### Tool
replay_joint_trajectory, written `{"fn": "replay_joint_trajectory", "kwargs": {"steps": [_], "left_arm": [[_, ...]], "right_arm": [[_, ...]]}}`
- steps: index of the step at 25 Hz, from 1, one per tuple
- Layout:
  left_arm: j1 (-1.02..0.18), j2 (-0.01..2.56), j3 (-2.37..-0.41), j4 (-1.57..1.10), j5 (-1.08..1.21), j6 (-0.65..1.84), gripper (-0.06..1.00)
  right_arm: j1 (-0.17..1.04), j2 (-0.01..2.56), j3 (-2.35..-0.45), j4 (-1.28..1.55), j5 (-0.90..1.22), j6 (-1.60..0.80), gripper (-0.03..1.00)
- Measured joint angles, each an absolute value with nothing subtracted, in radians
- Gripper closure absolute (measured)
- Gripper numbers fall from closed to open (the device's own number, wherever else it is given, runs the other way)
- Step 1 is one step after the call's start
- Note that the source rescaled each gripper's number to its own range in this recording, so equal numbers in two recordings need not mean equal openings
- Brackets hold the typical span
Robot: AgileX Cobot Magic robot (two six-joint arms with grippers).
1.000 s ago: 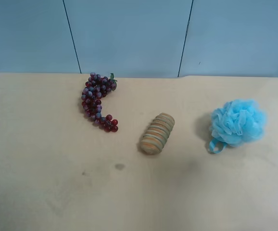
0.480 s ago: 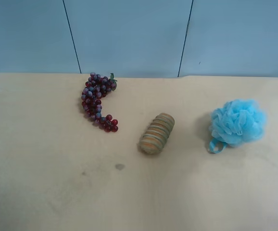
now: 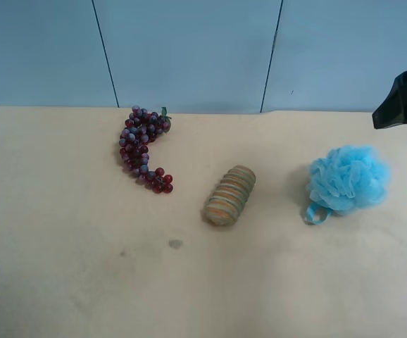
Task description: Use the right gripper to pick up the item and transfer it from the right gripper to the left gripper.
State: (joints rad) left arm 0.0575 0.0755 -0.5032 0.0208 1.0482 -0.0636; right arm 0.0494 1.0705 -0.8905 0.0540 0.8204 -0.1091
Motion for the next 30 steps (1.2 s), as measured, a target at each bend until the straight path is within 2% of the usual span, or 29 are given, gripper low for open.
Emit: {"fn": "replay_joint_trajectory", "kwargs": {"steps": [11, 30], "left_arm": [[0.058, 0.076, -0.503, 0.021, 1.048, -0.064, -0.06], [0.058, 0.076, -0.503, 0.021, 1.048, -0.064, -0.06]], "right_arm": [[0.049, 1.222, -0.891, 0.040, 0.715, -0.108, -0.03], [0.049, 1.418, -0.891, -0.017, 0.649, -0.066, -0.03]]}}
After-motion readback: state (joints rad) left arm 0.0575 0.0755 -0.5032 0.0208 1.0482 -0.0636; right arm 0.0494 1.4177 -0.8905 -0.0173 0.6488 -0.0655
